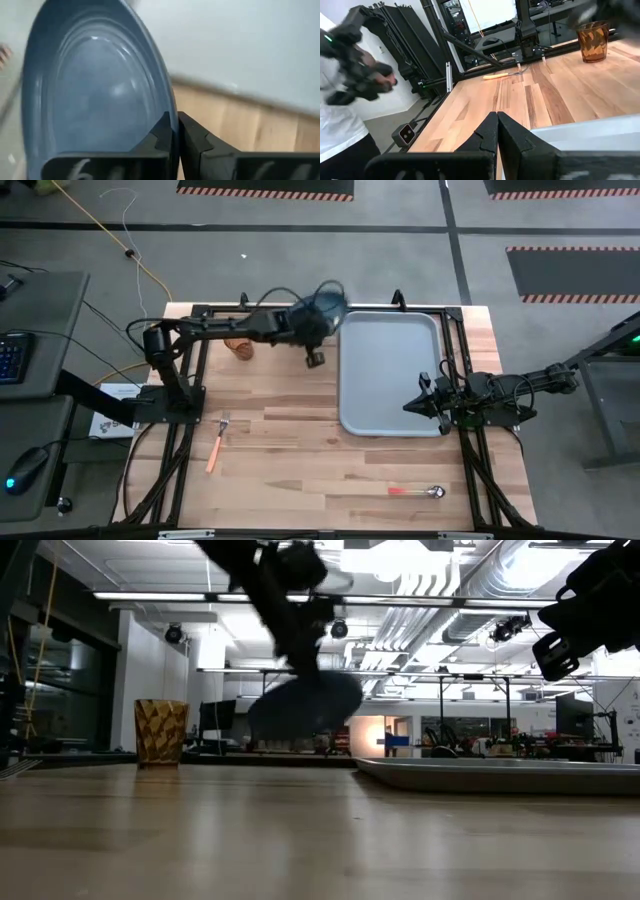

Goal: Pick and place plate/cup/fork/spoon on tray
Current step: Put the blue plate on the gray tray

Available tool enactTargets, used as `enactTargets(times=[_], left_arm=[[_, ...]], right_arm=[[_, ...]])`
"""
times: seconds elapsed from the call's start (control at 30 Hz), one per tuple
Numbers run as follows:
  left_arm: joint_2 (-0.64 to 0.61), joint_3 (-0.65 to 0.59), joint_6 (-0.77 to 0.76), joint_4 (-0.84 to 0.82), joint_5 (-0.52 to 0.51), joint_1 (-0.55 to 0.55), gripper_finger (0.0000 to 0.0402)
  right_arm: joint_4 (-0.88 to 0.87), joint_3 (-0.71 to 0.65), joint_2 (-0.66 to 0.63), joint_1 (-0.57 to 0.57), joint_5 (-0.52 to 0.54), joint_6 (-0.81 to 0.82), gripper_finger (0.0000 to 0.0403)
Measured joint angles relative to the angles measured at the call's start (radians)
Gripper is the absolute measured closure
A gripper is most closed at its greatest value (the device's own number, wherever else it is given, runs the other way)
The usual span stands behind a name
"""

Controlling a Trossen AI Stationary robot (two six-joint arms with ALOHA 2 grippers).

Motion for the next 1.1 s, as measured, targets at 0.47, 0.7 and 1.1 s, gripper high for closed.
enactTargets(times=[0.47, 0.7, 1.1], left_arm=[[0.238, 0.379, 0.313, 0.03, 0.04, -0.17, 0.04], [0.393, 0.406, 0.347, 0.105, 0.038, -0.259, 0.0401], [0.525, 0.407, 0.343, 0.26, 0.082, -0.311, 0.0401]], right_arm=[[0.0, 0.0, 0.0, 0.0, 0.0, 0.0, 0.0403], [0.0, 0.0, 0.0, 0.0, 0.0, 0.0, 0.0403], [0.0, 0.0, 0.0, 0.0, 0.0, 0.0, 0.0403]])
